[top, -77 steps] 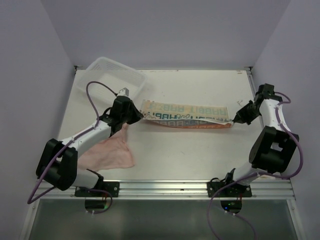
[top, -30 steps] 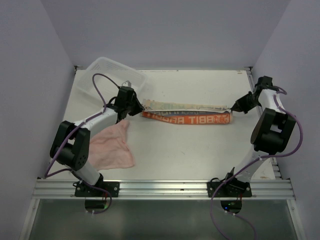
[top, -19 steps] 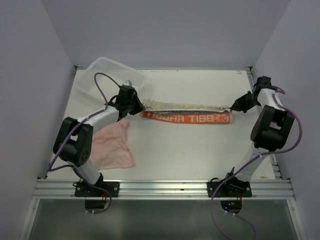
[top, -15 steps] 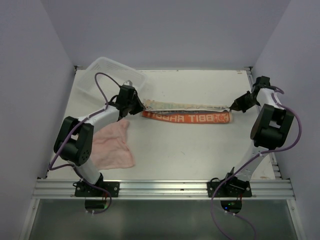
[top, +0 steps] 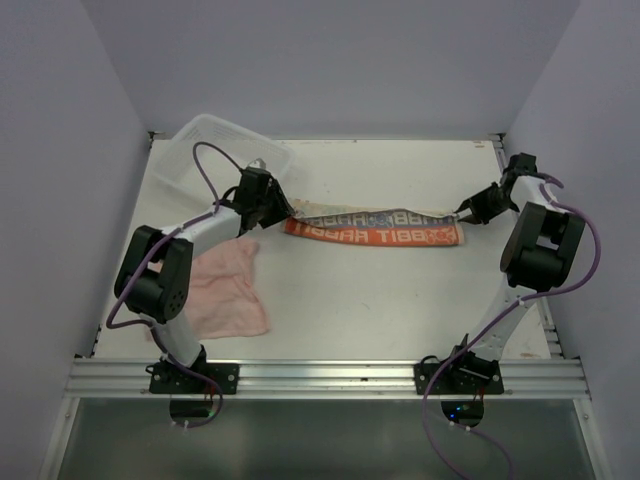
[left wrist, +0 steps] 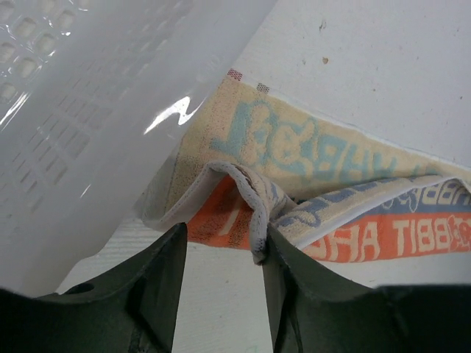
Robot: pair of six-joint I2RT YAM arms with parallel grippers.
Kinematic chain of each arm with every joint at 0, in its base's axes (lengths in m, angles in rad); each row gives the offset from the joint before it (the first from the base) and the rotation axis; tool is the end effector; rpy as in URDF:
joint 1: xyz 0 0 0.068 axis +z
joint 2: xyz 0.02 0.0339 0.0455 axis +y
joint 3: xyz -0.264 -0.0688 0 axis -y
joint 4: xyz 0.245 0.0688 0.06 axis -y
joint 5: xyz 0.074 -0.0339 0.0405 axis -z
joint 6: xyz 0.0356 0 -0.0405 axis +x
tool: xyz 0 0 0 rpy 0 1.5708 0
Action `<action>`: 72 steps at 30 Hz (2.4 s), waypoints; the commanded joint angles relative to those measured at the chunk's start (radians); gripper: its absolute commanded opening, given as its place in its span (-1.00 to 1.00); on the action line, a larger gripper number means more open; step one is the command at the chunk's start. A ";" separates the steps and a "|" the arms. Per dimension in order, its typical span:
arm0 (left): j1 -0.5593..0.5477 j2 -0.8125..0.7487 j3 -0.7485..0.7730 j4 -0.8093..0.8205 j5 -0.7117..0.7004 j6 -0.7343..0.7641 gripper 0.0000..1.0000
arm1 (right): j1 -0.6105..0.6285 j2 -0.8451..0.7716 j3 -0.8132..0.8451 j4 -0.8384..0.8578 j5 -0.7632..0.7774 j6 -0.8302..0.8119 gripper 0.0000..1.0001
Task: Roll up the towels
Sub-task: Fold the towel
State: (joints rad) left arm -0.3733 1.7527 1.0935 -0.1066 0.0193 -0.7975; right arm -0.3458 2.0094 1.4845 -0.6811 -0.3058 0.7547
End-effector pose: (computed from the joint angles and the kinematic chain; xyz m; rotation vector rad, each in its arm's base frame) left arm 0.3509 -0.1382 0.1946 -0.4990 2.3643 -0.5878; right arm 0.3919 -0.1298 0.1808 1.3963 2.4283 0.5274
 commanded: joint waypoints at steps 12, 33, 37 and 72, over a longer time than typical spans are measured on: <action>0.019 -0.001 0.063 0.022 0.001 0.060 0.53 | 0.001 -0.012 0.097 -0.012 0.007 -0.005 -0.23; 0.020 -0.079 0.052 0.059 0.034 0.100 0.99 | -0.005 -0.081 0.114 -0.061 0.040 -0.057 -0.01; 0.020 -0.097 0.057 0.064 0.045 0.112 0.99 | -0.007 -0.089 0.123 -0.072 0.039 -0.063 0.00; -0.001 0.011 -0.095 0.222 0.016 0.231 0.25 | 0.123 -0.172 -0.069 0.069 0.211 -0.201 -0.68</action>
State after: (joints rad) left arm -0.3691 1.7496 0.9775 0.0536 0.0628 -0.6029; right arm -0.2459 1.8469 1.4181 -0.6804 -0.0959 0.5629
